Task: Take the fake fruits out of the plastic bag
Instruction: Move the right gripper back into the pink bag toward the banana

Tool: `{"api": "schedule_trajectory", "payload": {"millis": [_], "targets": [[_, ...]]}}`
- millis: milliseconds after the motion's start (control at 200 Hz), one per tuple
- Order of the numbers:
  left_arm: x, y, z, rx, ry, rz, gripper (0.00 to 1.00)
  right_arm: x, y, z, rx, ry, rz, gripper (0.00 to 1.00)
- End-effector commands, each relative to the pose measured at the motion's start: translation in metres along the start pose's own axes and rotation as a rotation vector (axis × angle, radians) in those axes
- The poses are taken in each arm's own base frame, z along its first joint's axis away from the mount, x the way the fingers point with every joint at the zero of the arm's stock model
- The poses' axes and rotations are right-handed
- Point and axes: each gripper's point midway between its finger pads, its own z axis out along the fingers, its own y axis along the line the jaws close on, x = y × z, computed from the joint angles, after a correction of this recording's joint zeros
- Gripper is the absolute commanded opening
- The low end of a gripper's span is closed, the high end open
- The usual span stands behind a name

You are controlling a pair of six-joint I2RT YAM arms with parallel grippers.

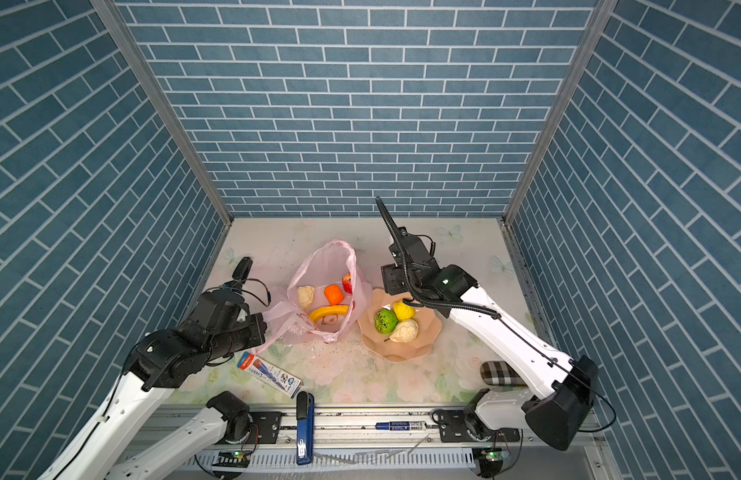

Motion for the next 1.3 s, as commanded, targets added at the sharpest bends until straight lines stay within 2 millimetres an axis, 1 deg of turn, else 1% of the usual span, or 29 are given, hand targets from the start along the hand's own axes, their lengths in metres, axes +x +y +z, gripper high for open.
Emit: {"api": "schedule_trajectory", "payload": {"millis": [0, 140, 280, 370, 430, 510, 580, 620, 670, 740, 780, 800, 855, 955, 1040, 1185, 1245, 1295], "targets": [[0.036, 0.02, -0.004, -0.079, 0.168, 0.016, 0.05, -0.018, 0.02, -0.037, -0.031, -0.026, -0.193, 0.61], [0.056, 0.043, 0.003, -0.187, 0.243, -0.007, 0.02, -0.041, 0.069, -0.056, -0.165, -0.114, -0.269, 0.54], [0.063, 0.056, 0.009, -0.239, 0.24, -0.036, 0.02, -0.056, 0.126, -0.07, -0.34, -0.195, -0.327, 0.46], [0.067, 0.062, 0.016, -0.263, 0.243, -0.049, 0.01, -0.058, 0.16, -0.065, -0.437, -0.178, -0.357, 0.41], [0.07, 0.064, 0.021, -0.27, 0.245, -0.056, 0.01, -0.051, 0.18, -0.053, -0.484, -0.136, -0.385, 0.39], [0.071, 0.067, 0.024, -0.278, 0.232, -0.067, 0.01, -0.028, 0.203, -0.024, -0.54, -0.036, -0.407, 0.37], [0.071, 0.068, 0.025, -0.273, 0.214, -0.077, 0.01, 0.001, 0.211, 0.008, -0.545, 0.066, -0.403, 0.33], [0.069, 0.067, 0.025, -0.265, 0.202, -0.085, 0.01, 0.019, 0.212, 0.026, -0.532, 0.119, -0.399, 0.31], [0.069, 0.067, 0.025, -0.259, 0.191, -0.094, 0.01, 0.042, 0.209, 0.043, -0.515, 0.175, -0.392, 0.3], [0.066, 0.066, 0.025, -0.252, 0.175, -0.103, 0.01, 0.073, 0.202, 0.061, -0.49, 0.244, -0.384, 0.29], [0.065, 0.066, 0.025, -0.249, 0.166, -0.11, 0.01, 0.087, 0.199, 0.068, -0.48, 0.28, -0.385, 0.29], [0.064, 0.065, 0.025, -0.244, 0.161, -0.113, 0.01, 0.096, 0.202, 0.067, -0.509, 0.307, -0.383, 0.28], [0.06, 0.062, 0.026, -0.233, 0.144, -0.12, 0.01, 0.116, 0.202, 0.071, -0.522, 0.355, -0.389, 0.28], [0.051, 0.056, 0.029, -0.208, 0.108, -0.134, 0.01, 0.155, 0.194, 0.078, -0.521, 0.455, -0.407, 0.28], [0.042, 0.049, 0.031, -0.184, 0.073, -0.147, 0.01, 0.185, 0.191, 0.075, -0.554, 0.537, -0.411, 0.27], [0.027, 0.041, 0.034, -0.149, 0.006, -0.187, 0.01, 0.226, 0.189, 0.064, -0.611, 0.652, -0.402, 0.27], [0.025, 0.04, 0.035, -0.149, -0.004, -0.198, 0.01, 0.243, 0.186, 0.062, -0.614, 0.707, -0.396, 0.27], [0.025, 0.042, 0.035, -0.158, -0.007, -0.201, 0.01, 0.252, 0.184, 0.061, -0.614, 0.739, -0.385, 0.27]]}}
